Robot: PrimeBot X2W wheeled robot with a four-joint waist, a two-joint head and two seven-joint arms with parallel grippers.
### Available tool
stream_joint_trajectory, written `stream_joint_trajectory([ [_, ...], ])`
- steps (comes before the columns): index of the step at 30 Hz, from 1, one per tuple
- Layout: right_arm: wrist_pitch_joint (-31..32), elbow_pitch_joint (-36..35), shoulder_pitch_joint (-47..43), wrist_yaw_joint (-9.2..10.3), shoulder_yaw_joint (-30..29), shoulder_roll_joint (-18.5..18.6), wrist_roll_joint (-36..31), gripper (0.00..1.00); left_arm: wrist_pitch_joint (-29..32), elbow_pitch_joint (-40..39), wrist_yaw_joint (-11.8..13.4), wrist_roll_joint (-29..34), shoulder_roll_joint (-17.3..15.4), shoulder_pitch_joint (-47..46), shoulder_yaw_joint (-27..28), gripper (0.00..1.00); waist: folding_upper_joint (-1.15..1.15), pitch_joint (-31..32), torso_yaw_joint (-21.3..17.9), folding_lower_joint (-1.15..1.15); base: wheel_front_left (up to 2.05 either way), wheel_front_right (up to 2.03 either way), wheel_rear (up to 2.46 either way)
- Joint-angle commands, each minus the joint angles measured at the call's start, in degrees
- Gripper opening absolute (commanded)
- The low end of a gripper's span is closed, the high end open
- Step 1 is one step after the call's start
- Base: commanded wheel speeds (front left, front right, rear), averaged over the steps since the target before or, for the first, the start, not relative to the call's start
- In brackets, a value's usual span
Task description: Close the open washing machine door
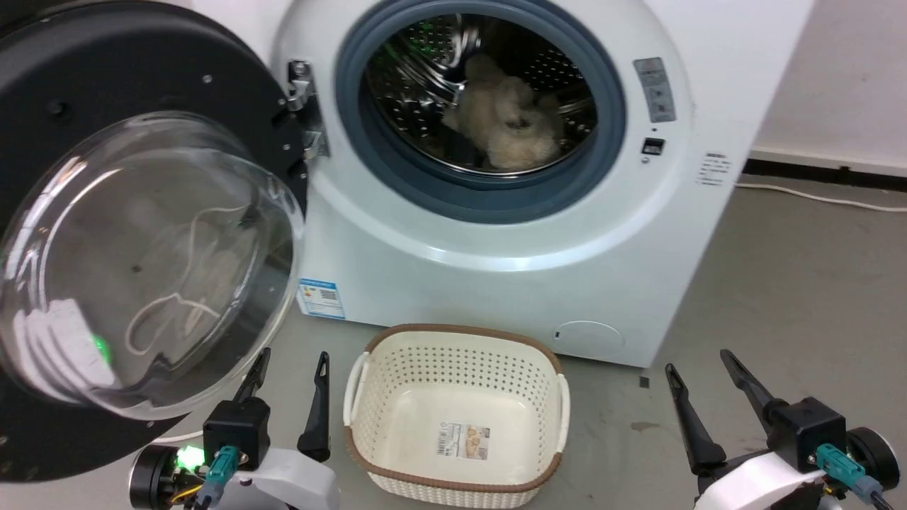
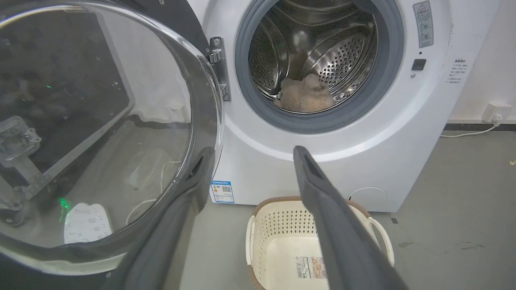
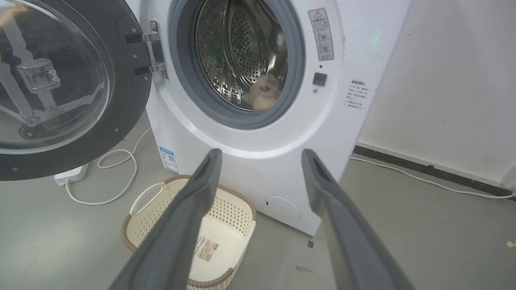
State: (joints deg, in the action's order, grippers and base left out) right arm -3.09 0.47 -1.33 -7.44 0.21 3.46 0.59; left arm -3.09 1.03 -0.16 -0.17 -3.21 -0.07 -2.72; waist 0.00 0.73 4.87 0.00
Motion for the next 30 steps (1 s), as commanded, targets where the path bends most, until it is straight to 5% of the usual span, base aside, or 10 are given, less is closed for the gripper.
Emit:
stream_joint_trajectory([
  [1,-0.6,0.14,-1.06,-0.01,0.17,0.41,0.55,1.0,-0.59,0.14,0.07,-0.08,-0.44,0.06,-0.31,1.0,0.0,0.11,1.11,0.0,0.0,0.0,0.0],
  [30,-4.19,2.7,0.55,-0.02,6.29,2.71,2.73,1.0,-4.18,-1.43,1.74,-0.2,-1.61,1.19,-2.22,1.0,0.0,0.17,9.06,0.0,0.0,0.0,0.0],
])
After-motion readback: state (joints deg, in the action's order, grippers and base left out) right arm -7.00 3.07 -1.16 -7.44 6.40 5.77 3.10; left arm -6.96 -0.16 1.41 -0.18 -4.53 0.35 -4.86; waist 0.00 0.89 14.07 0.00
